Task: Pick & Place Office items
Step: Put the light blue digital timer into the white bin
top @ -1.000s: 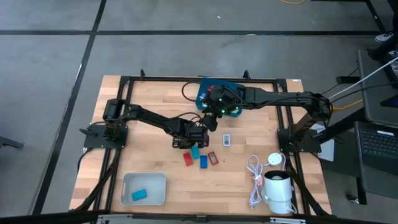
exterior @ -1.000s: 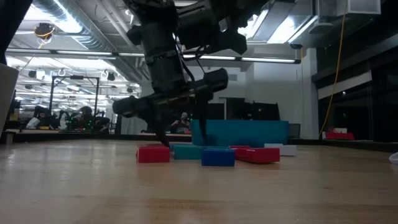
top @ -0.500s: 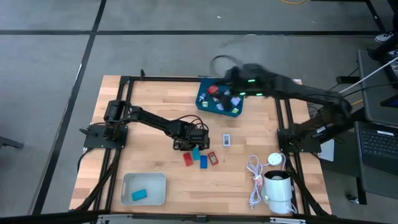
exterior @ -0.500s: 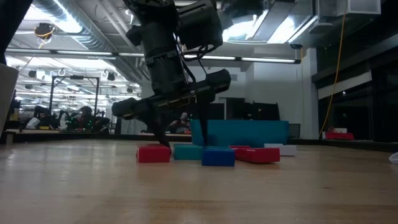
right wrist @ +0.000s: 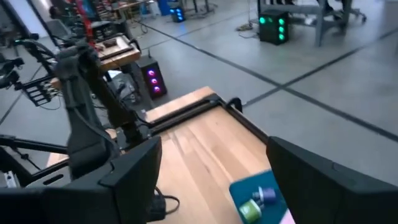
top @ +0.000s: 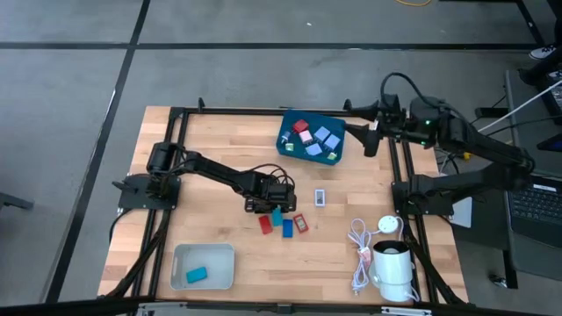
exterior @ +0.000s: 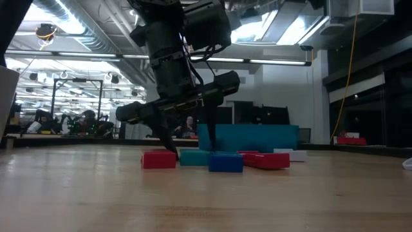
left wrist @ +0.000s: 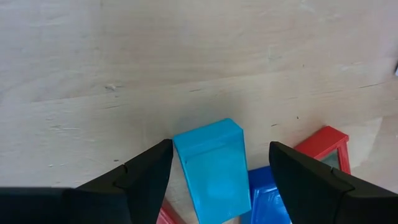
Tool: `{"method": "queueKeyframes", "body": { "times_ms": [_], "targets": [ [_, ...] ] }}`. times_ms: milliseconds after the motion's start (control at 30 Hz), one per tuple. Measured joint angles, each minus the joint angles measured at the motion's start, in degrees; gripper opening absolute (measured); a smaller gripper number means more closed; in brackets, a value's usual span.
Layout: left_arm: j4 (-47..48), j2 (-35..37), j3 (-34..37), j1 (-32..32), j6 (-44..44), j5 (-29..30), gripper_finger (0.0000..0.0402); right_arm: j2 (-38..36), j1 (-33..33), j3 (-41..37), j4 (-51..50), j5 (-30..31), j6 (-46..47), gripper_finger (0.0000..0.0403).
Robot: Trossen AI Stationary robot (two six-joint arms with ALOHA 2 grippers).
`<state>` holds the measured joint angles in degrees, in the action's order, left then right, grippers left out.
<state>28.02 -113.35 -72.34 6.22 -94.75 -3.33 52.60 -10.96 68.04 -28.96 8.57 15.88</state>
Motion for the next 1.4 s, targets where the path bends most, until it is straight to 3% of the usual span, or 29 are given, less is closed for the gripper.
{"method": "queueKeyframes", "body": {
  "times_ms": [367, 567, 700, 867, 1167, 1400],
  "targets": [
    [3.9, -1.5, -0.1, 1.5, 0.7, -2.0, 0.0202, -0.7, 0.0, -3.5, 5.2, -0.5, 1.7, 0.0297],
    [1.8, -2.7, -0.2, 1.5, 1.0, -3.0, 0.0196, -0.7, 0.0, -3.5, 6.4, -0.6, 1.7, 0.0297],
    [2.5, -2.8, -0.2, 1.5, 3.2, -2.5, 0.0186, -0.7, 0.0, -3.5, 6.4, -0.6, 1.7, 0.0297],
    [2.4, -2.6, -0.2, 1.4, 5.2, -1.8, 0.0145, -0.7, 0.0, -3.5, 6.4, -0.6, 1.5, 0.0297],
    [1.9, 0.3, 0.3, 1.1, 8.6, 0.3, 0.0141, -0.7, 0.0, -3.5, 6.7, -0.6, 1.5, 0.0297],
    [3.9, 3.4, 0.6, 2.7, 8.8, 3.4, 0.0097, -0.7, 0.0, -3.5, 8.1, -0.6, 1.2, 0.0297]
  ]
}}
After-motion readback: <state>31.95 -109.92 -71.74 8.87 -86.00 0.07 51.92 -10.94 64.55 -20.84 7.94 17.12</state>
